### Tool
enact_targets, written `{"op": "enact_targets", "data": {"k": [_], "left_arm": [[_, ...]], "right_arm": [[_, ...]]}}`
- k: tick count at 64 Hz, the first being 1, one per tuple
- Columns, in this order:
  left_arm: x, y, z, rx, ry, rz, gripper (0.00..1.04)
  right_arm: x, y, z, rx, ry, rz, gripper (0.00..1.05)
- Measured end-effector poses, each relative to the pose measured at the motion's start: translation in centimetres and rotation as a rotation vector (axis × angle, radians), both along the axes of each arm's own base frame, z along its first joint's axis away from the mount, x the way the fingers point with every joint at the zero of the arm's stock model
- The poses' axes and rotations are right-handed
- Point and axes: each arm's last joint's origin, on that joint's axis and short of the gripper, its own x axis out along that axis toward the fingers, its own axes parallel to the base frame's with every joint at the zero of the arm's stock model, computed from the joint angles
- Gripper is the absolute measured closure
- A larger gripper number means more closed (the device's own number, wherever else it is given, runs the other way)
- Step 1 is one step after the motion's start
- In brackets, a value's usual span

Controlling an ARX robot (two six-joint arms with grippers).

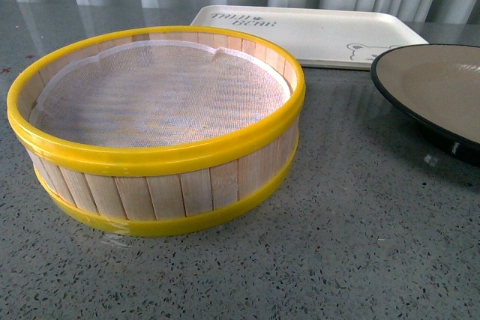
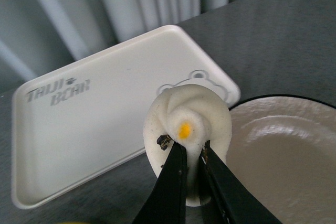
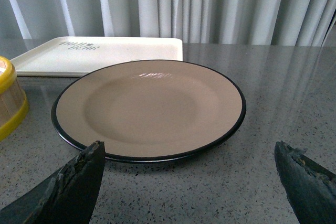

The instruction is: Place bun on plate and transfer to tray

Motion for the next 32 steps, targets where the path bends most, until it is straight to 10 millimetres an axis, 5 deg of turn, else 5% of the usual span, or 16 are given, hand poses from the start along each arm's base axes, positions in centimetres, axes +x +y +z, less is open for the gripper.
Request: {"op": "enact_targets", "data": {"k": [15,32], "left_arm": [[-1.0,-6.0,-3.1,0.015,0.04,-0.143,1.01],[-1.7,-7.7,-5.3,0.046,0.055,-0.172,1.01]], "right_arm": [[0.0,0.0,0.0,0.0,0.0,0.0,0.09],[0.0,0.0,0.0,0.0,0.0,0.0,0.09]]}}
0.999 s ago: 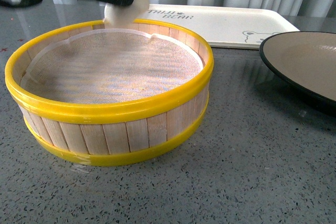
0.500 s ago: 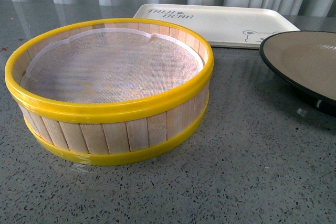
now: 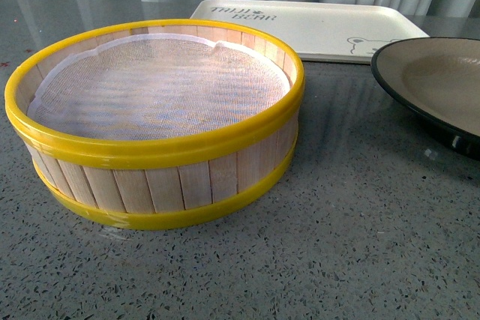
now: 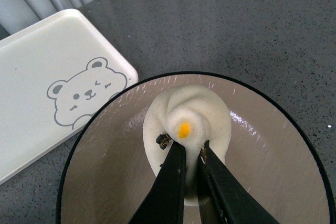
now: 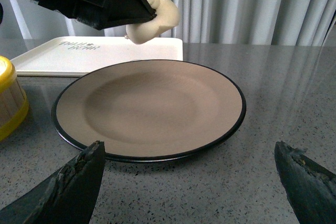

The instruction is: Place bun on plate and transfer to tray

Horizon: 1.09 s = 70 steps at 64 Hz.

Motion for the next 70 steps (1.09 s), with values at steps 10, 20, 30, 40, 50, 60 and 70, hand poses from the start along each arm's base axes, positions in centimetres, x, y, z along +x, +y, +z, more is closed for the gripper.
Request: {"op": "enact_targets", "data": {"k": [10,20,30,40,50,60,70], "left_arm": [[0.1,-0.2,-1.4,0.041,0.01,-0.002,1.01],[0.2,-0.2,-2.3,0.071,0.033,-0.012,1.01],[-0.1,-0.4,-2.9,0.099,0.054,-0.029,1.01],[-0.5,-0.6,-3.6,0.139,0.091,-0.06,1.01],[-0.6,-0.8,-4.4,0.17,0.11,-0.066,0.95],[-0.6,-0.8,-4.5,0.175,0.114,-0.068,0.72],[-0.6,-0.7,-4.5,0.177,0.119,-0.065,0.47]], "right_arm": [[0.0,0.0,0.0,0.0,0.0,0.0,0.09],[0.0,0.0,0.0,0.0,0.0,0.0,0.09],[0.0,0.0,0.0,0.0,0.0,0.0,0.09],[0.0,0.0,0.0,0.0,0.0,0.0,0.09],[0.0,0.0,0.0,0.0,0.0,0.0,0.09],[0.0,0.0,0.0,0.0,0.0,0.0,0.09],[0.0,0.0,0.0,0.0,0.0,0.0,0.09]]}}
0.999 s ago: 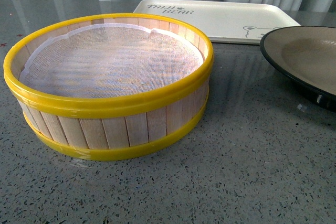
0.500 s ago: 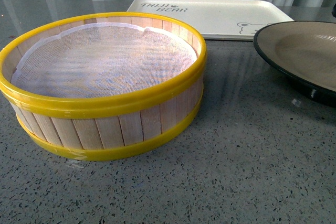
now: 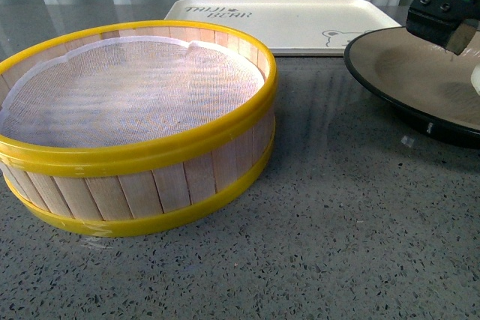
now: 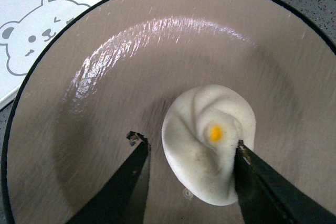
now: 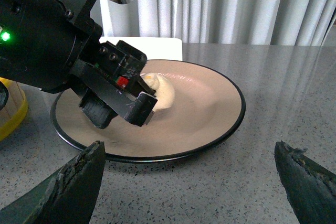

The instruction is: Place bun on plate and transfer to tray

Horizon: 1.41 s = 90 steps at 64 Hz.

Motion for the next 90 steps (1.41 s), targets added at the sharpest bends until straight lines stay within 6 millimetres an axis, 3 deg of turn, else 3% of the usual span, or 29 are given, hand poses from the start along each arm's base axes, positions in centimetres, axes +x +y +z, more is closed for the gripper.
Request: {"op": "enact_targets", "data": {"k": [17,45,67,78,90], "left_arm": [[0.8,0.6,0.3,-0.019,0.012,0.034,0.05],[1.3,1.1,1.0,-0.057,0.032,0.068,0.07],[1.1,2.5,4.1,-0.165,0.031,0.082,0.07],[0.9,4.8,7.1,-0.235,-0.03,0.125,0.07],[0.4,9.4,8.8,-0.255,-0.119,0.246,0.07]], "right_arm": [[0.0,0.0,0.0,0.0,0.0,0.0,0.09],[0.0,0.0,0.0,0.0,0.0,0.0,0.09],[0.0,0.0,0.0,0.0,0.0,0.0,0.09],[0.0,0.0,0.0,0.0,0.0,0.0,0.09],[0.0,0.0,0.0,0.0,0.0,0.0,0.09]]}}
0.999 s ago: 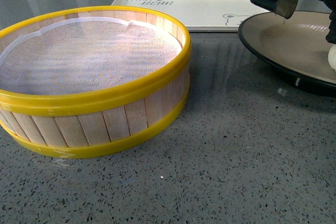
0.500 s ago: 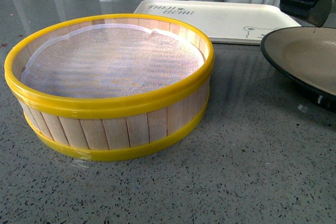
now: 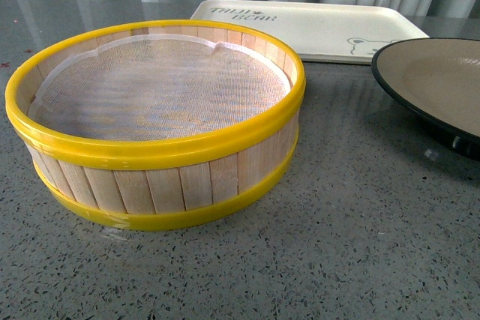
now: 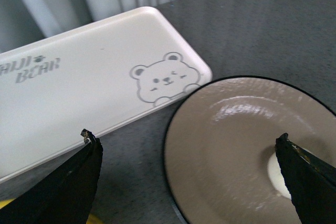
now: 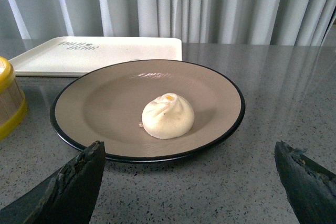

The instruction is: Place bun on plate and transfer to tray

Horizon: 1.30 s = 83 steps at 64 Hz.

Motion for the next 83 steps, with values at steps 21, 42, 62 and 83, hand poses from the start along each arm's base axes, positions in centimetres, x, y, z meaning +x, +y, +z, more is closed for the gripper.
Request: {"op": "enact_targets", "data": {"k": [21,42,62,83], "left_arm": [[-3.9,12.1,3.2,-0.035,-0.103,0.273,0.07],[-8.3,21.9,1.4,-0.117,-0.235,0.456,0.21],[-14.5,29.5,-8.8,-0.15,-0.311,0.498,0.82],[-15.7,29.6,-12.7,-0.147,-0.308,0.492,1.01]], "right_arm": [[0.0,0.0,0.0,0.0,0.0,0.0,0.09],[0.0,0.0,0.0,0.0,0.0,0.0,0.09],[0.0,0.0,0.0,0.0,0.0,0.0,0.09],[0.0,0.0,0.0,0.0,0.0,0.0,0.09]]}}
